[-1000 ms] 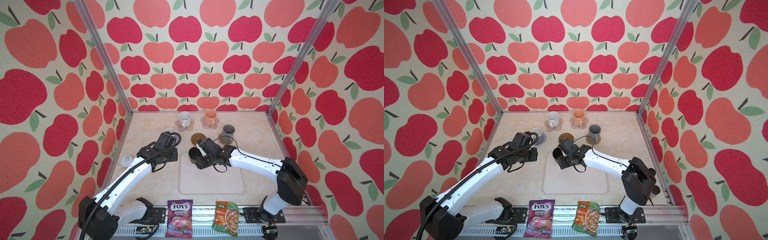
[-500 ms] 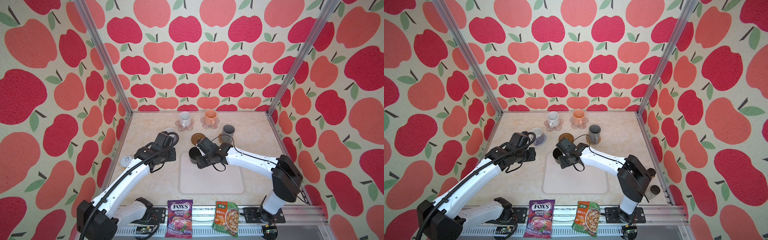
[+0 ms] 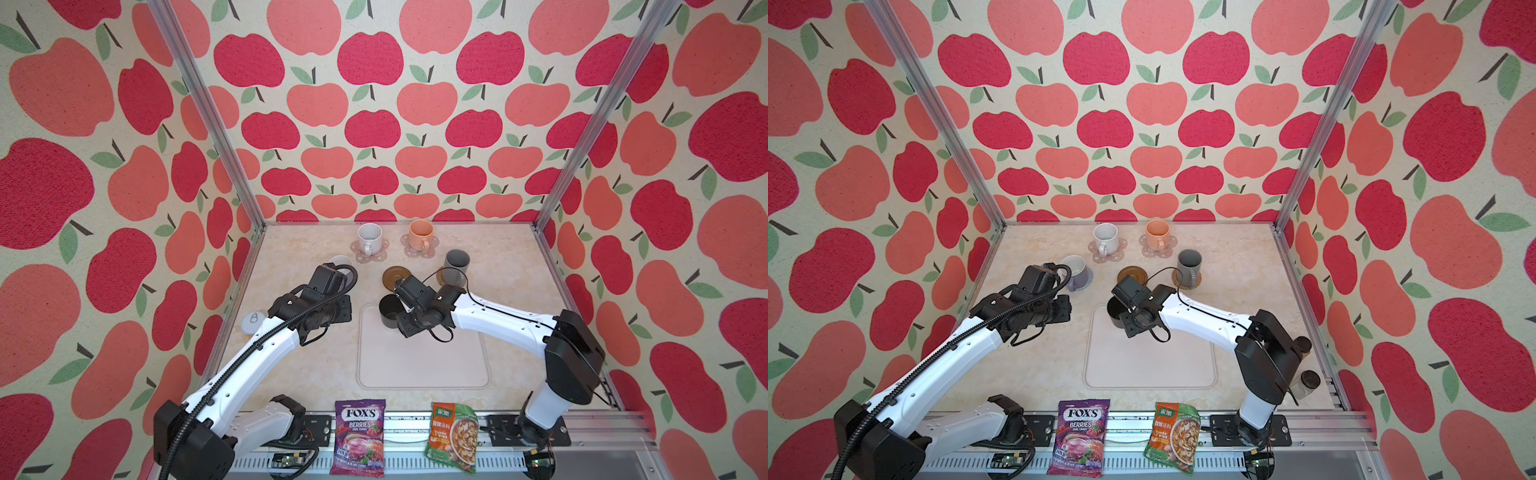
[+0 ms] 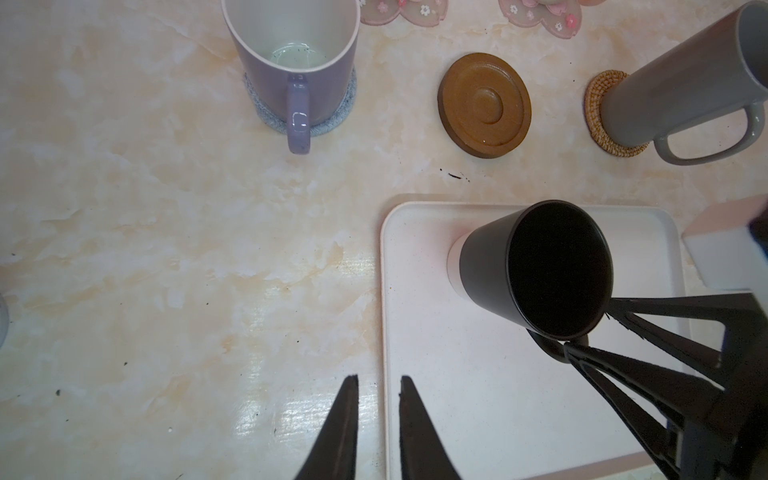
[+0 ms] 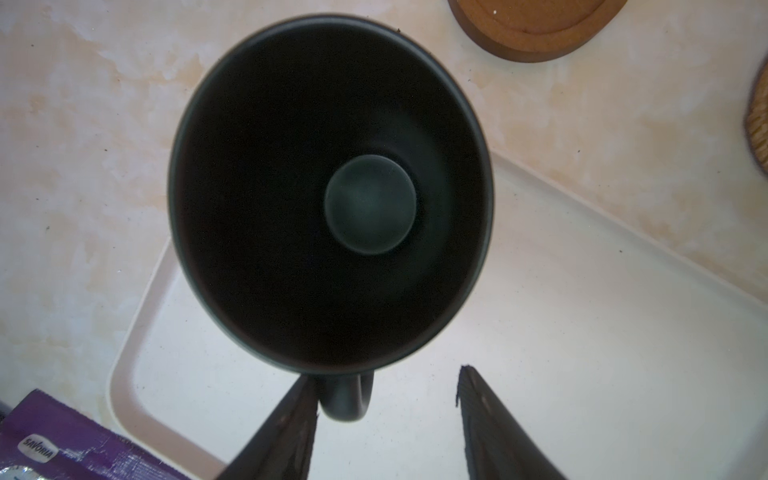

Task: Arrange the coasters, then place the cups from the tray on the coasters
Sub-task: 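Lift the black mug off the white tray with right gripper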

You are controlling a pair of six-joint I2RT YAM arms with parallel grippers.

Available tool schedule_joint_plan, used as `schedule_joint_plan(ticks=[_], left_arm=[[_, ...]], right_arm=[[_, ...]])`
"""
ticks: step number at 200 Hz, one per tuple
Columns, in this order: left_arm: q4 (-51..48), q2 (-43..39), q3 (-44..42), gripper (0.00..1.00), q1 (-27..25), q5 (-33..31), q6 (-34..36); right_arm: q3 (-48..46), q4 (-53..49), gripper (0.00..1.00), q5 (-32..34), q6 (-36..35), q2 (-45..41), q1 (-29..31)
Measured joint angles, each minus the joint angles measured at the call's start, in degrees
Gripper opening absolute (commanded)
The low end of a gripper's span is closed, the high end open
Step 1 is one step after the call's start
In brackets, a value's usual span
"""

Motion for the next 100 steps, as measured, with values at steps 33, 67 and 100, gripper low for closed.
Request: schedule_joint_plan(ticks=[33, 67, 100], left_arm=[[0.04, 0.00, -0.48, 0.21, 0.09, 0.00, -0.02], [0.02, 0.00, -1.25, 0.21, 0.15, 0.00, -0.04], [0.04, 0.00, -1.51, 0.21, 0.20, 0.02, -0.07]], right_arm=[[0.02, 0.07, 0.57, -1.38, -0.02, 0.50, 0.02], [0.42, 0.07, 0.56, -1.97, -0.02, 1.36, 0.07], [0.61, 0.11, 0.52, -2.23, -0.02, 2.51, 0.20]])
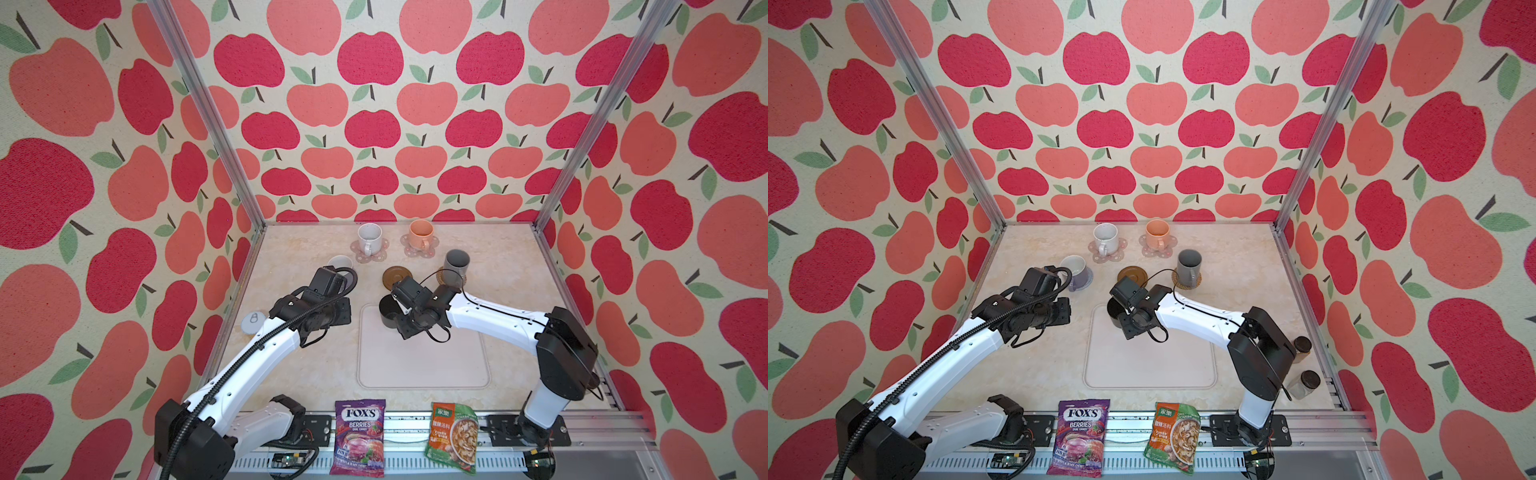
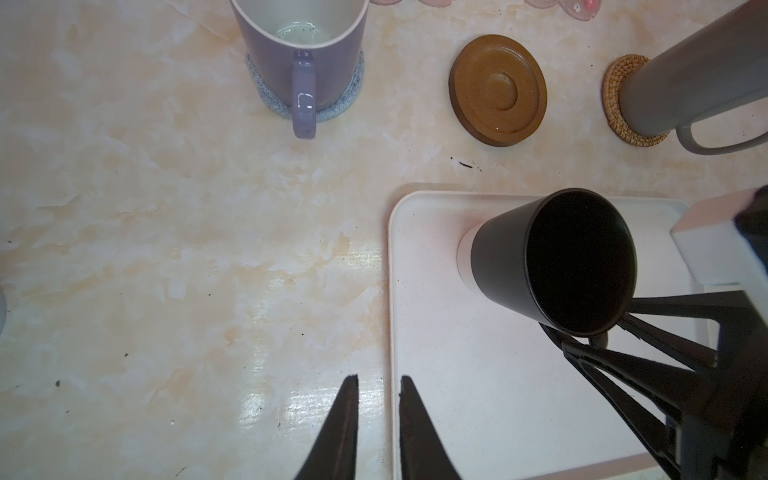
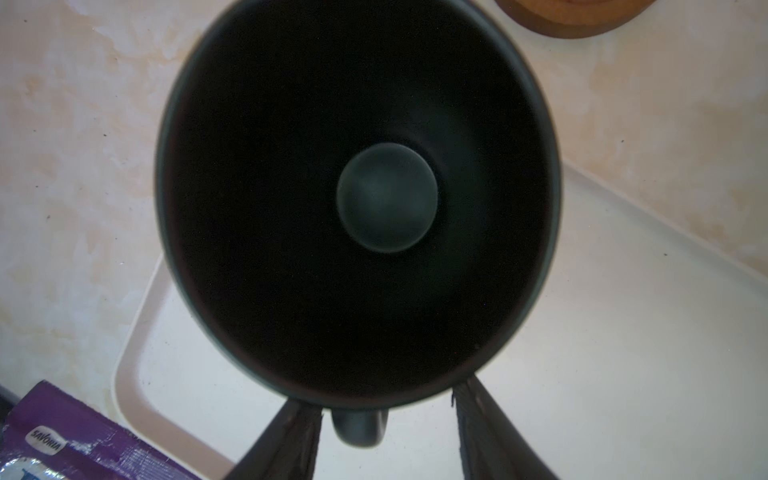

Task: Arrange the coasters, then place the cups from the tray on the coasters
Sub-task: 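Lift the black mug off the white tray with right gripper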

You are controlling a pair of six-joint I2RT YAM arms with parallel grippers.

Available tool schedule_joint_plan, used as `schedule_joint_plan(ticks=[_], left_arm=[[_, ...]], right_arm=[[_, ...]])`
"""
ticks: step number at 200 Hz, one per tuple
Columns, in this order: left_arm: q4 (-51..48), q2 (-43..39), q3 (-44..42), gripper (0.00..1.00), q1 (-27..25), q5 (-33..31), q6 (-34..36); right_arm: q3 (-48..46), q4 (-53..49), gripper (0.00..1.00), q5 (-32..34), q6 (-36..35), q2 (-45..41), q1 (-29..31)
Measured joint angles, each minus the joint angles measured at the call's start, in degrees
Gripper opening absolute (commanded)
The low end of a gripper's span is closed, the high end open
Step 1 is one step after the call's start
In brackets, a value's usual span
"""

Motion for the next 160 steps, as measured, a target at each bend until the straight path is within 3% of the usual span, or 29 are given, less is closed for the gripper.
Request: schedule_joint_plan(ticks=[160], left_arm=[[0.46, 0.00, -0.42, 0.22, 0.55, 0.39, -0.37]], right_arm=[[2.71, -0.04, 0.41, -0.92, -0.85, 3.80, 0.20]])
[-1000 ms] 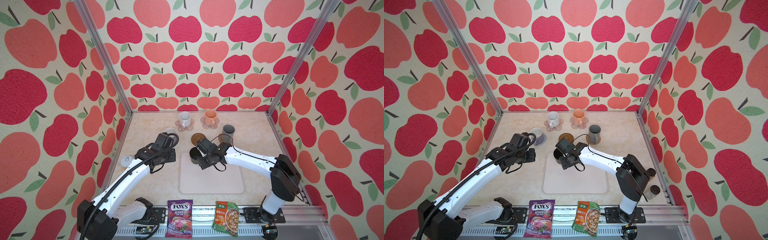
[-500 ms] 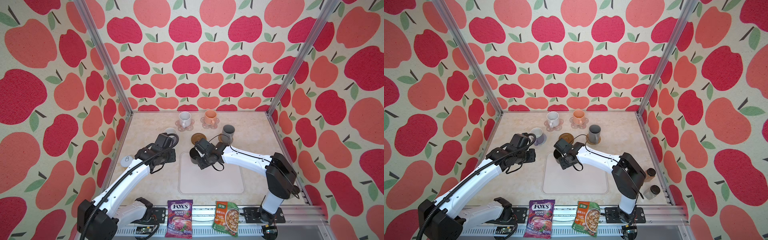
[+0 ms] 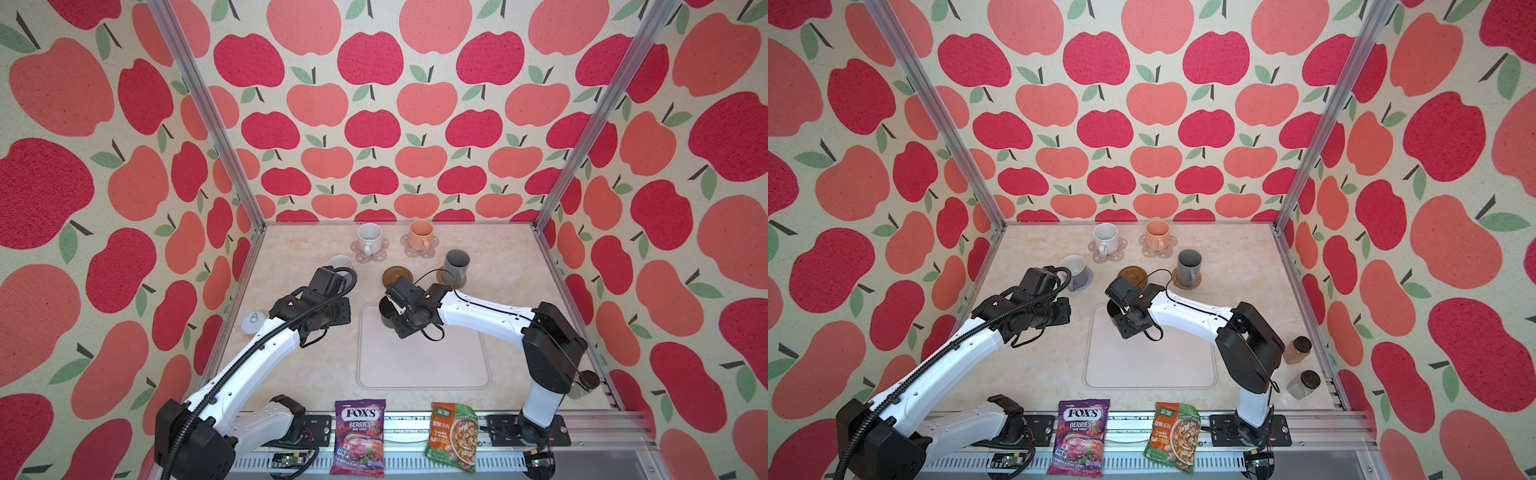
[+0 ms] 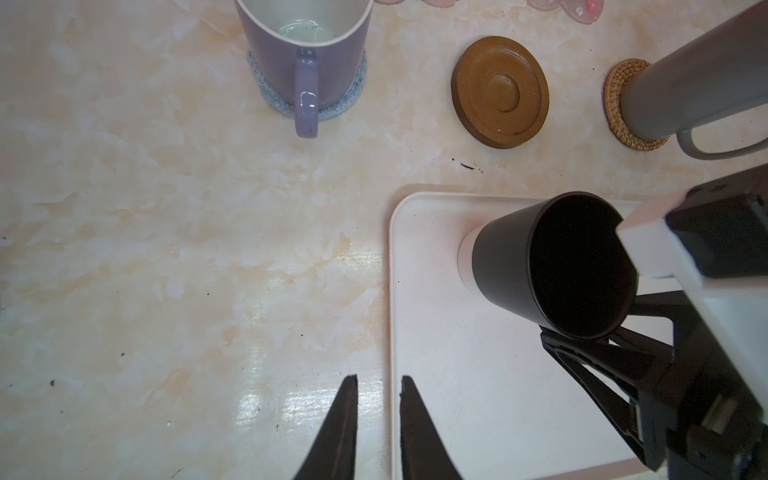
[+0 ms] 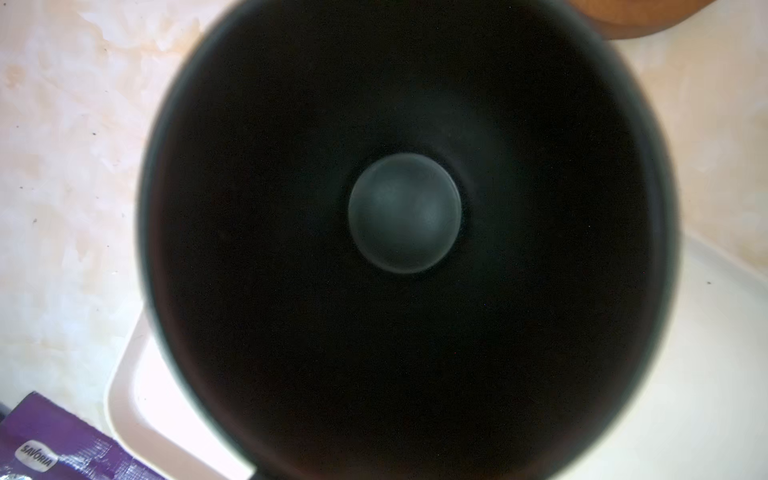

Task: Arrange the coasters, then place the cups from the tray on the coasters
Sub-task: 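Lift the black mug off the white tray with right gripper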

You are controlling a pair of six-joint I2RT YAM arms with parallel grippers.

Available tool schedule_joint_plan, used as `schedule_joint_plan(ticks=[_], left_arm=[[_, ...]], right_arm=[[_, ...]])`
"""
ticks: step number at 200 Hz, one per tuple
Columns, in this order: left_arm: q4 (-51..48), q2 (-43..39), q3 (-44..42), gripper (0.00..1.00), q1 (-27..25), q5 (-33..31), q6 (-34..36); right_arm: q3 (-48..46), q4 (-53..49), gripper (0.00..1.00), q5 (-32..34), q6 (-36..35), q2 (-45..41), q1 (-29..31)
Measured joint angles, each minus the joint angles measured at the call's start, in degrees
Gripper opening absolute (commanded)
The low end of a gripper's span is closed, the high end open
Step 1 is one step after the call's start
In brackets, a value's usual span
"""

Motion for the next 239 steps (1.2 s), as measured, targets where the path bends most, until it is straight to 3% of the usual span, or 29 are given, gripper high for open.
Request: schedule_joint_plan(ticks=[68, 210, 239], left_arm=[[0.13, 0.07, -0.17, 0.22, 0.26, 0.00, 0.00], [0.17, 0.11, -0.31, 0.22, 0.48, 0.00, 0.02], [0.17, 0.11, -0.31, 0.22, 0.50, 0.00, 0.02]], right_arm=[[0.63, -0.31, 0.37, 0.00, -0.20, 0.68, 0.00], [0.70, -0.50, 0.01, 1.66, -0.37, 0.70, 0.02], [0.66, -0.70, 0.00, 3.19, -0.39, 0.63, 0.00]])
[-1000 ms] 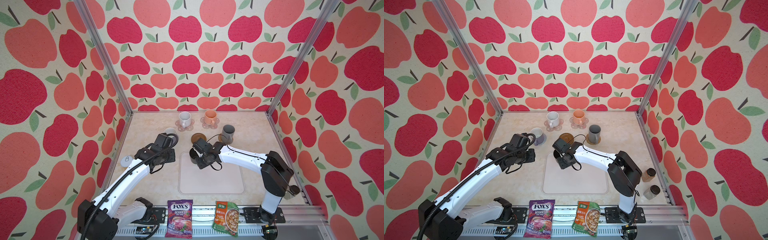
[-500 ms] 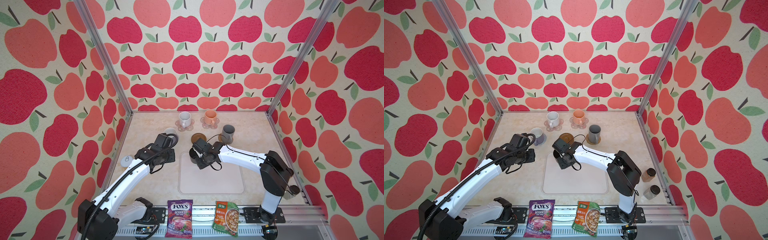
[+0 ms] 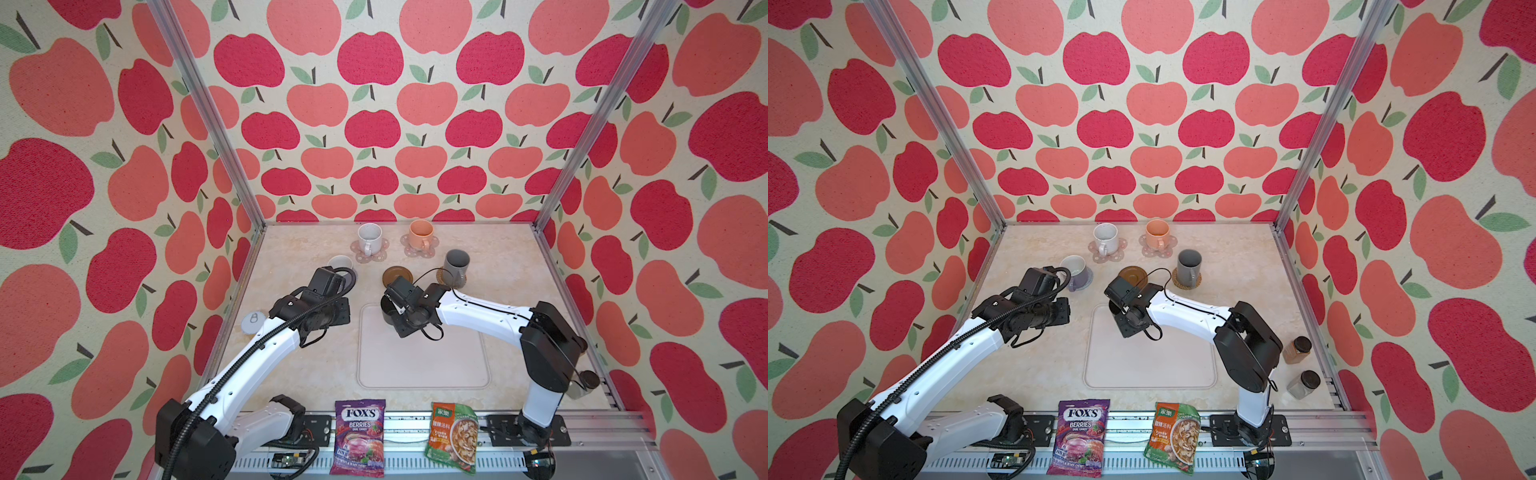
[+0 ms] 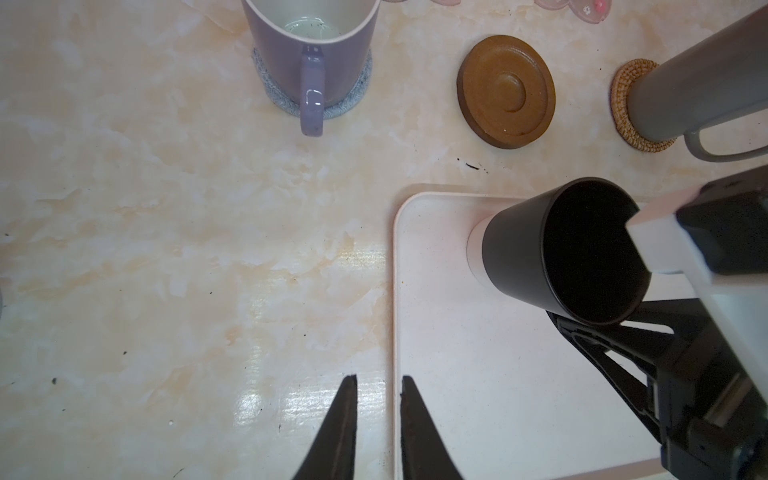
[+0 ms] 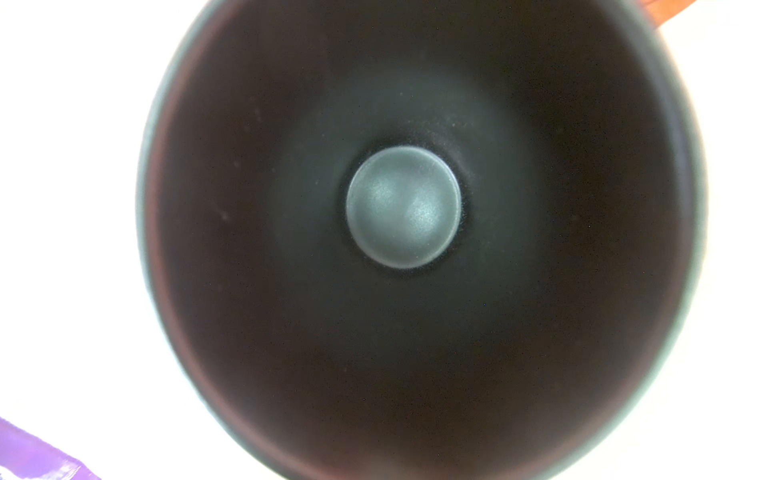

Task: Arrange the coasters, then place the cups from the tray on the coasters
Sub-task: 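Lift the black mug off the white tray with right gripper, then carry the black mug with right gripper toward the brown wooden coaster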

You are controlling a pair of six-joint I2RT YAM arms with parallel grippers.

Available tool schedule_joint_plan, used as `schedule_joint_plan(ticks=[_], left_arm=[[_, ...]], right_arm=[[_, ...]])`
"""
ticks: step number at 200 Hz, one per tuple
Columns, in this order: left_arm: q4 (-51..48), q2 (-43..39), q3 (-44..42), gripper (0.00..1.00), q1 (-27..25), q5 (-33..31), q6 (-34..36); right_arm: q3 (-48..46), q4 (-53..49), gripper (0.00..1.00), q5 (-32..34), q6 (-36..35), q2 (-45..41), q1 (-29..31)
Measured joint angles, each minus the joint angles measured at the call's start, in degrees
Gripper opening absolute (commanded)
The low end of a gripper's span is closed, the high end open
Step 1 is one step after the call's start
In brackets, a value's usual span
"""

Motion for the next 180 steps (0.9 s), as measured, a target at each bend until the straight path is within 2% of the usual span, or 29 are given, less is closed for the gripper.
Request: schedule_joint_plan(ticks=[105, 180], left_arm=[[0.02, 0.26, 0.00, 0.22, 0.02, 0.02, -0.02], [1.09, 1.70, -0.02, 0.22, 0.07, 1.11, -0.07]], right_arm=[[-4.11, 0.85, 0.00, 4.02, -0.02, -4.15, -0.50], [-6.62, 1.14, 0.00, 5.25, -0.24, -9.79, -5.09]])
